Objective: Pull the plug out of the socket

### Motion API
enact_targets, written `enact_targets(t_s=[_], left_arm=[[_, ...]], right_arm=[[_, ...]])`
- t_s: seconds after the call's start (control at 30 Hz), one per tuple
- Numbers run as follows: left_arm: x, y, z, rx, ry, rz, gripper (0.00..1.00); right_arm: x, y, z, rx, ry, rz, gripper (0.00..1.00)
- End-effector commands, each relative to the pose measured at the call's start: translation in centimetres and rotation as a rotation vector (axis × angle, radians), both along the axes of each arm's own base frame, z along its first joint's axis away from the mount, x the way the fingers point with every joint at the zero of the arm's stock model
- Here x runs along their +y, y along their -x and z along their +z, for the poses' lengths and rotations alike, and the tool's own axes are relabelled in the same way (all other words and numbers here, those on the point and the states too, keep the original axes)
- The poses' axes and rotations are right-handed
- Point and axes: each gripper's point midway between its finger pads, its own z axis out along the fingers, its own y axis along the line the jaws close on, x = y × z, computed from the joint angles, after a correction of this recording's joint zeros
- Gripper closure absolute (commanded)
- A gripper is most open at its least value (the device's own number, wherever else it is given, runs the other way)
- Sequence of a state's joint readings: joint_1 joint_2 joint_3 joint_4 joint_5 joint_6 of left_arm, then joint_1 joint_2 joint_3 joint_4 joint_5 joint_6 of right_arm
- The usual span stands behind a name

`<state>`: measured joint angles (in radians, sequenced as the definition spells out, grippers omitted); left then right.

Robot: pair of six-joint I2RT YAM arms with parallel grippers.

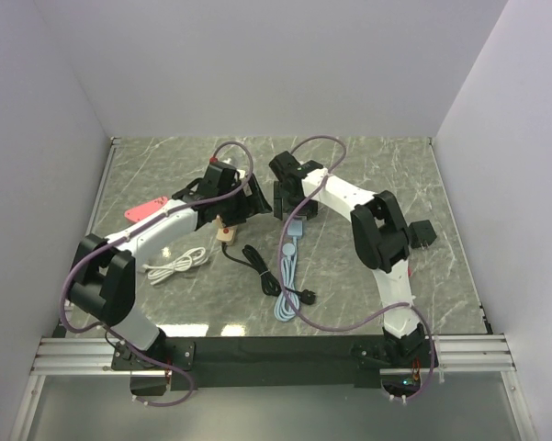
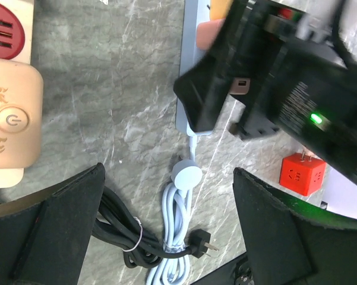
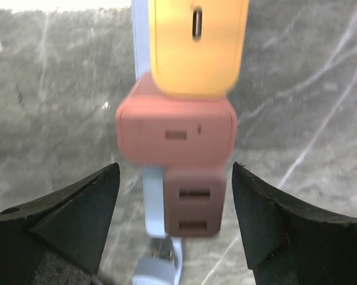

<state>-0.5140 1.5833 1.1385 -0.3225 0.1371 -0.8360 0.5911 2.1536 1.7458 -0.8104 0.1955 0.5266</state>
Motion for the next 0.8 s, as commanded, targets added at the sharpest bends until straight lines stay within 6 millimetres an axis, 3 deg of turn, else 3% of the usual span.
enact_targets(t_s=[0.0, 0.1, 0.13, 0.2, 0.23, 0.3, 0.33, 0.37, 0.43, 0.6, 0.77], left_arm=[[0.2, -0.2, 2.2, -0.063, 0.038, 0.023, 0.05], [0.0, -0.2, 2.4, -0.07, 0.052, 0.014, 0.05], [-0.1, -0.2, 2.4, -0.071, 0.057, 0.011, 0.05], [-0.3, 0.0, 2.1, -0.068, 0.064, -0.006, 0.05], [-0.4, 0.0, 2.2, -0.076, 0.069, -0.01, 0.05], [-0.9, 0.4, 1.7, -0.072, 0.084, -0.048, 0.06], [-1.1, 0.6, 1.6, -0.072, 0.093, -0.069, 0.06], [-1.6, 0.6, 1.7, -0.085, 0.113, -0.094, 0.06], [-2.9, 1.5, 0.8, -0.064, 0.137, -0.182, 0.07], [-6.7, 3.1, -1.1, -0.074, 0.081, -0.348, 0.07], [-6.9, 2.2, -3.0, -0.108, -0.022, -0.318, 0.04]], right_arm=[[-0.4, -2.4, 0.8, -0.055, 0.02, 0.004, 0.19], [-0.1, -2.8, -0.2, -0.028, 0.003, 0.012, 0.3], [0.0, -2.8, -0.5, -0.02, -0.007, 0.015, 0.44], [0.1, -2.6, -1.1, 0.007, -0.053, 0.007, 0.58], [0.2, -2.3, -1.2, 0.023, -0.079, 0.002, 0.76], [0.0, -1.9, -0.8, 0.059, -0.173, -0.033, 0.95], [-0.1, -1.8, -0.5, 0.066, -0.213, -0.047, 1.0], [-0.3, -1.1, -0.8, 0.091, -0.245, -0.072, 1.0], [0.2, -1.2, 1.3, 0.077, -0.353, -0.082, 1.0], [1.3, -0.1, 2.8, 0.132, -0.475, -0.101, 1.0], [2.8, 0.9, 4.4, 0.173, -0.599, -0.086, 1.0]])
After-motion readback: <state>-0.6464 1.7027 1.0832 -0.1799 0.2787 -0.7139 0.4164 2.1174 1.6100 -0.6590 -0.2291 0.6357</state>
